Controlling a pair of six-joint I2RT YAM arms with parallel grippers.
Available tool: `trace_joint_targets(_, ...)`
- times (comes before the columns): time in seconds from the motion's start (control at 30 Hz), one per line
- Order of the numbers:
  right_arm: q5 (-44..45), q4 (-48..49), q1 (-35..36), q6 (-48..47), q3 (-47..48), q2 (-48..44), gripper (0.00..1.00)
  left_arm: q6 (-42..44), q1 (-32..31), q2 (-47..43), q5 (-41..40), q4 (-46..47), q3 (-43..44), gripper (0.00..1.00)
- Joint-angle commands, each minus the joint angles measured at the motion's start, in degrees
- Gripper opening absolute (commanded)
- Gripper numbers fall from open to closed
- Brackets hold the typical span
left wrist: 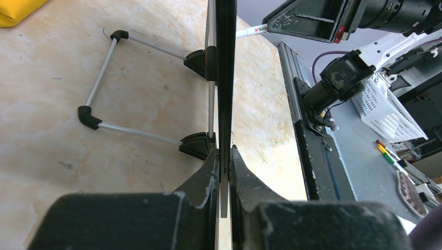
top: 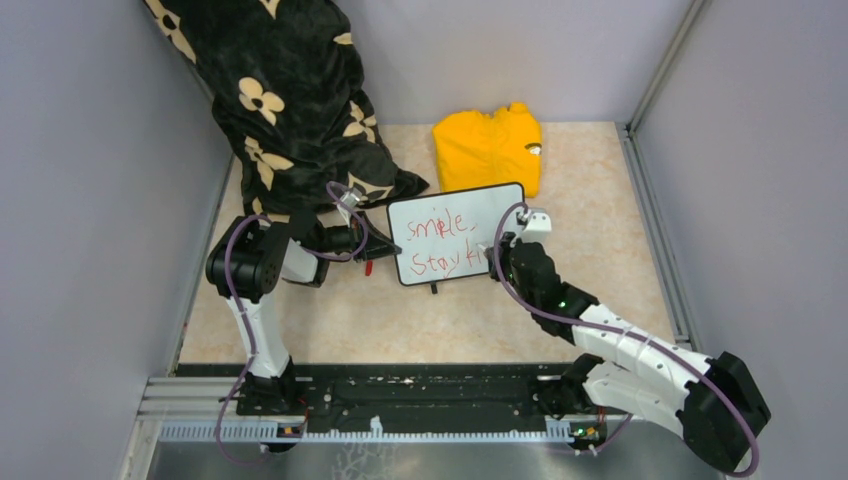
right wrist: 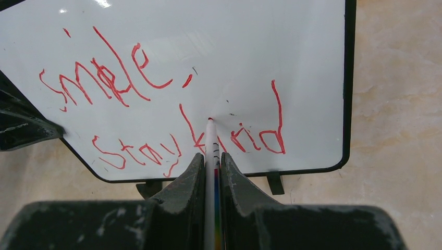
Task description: Write a sentence on the whiteboard
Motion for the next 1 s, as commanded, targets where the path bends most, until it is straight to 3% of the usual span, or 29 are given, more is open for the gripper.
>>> trace_joint_targets(0.0, 2.0, -0.2, 0.2, 0.7, 1.1, -0.7, 0.00, 1.1, -0.4, -0.2, 1.3, -0.7, 0.6, 0.00)
trace_joint_targets(0.53, 0.4, -1.5, 0.2, 0.9, 2.7, -7.1, 0.00, 1.2, -0.4, -0.2, 1.3, -0.8, 0.7, 0.00)
trace_joint_targets(0.97, 16.2, -14.1, -0.5, 5.7, -2.4, -19.2, 0.00, 1.3, -0.4, -0.1, 1.3, -0.9, 0.7, 0.00)
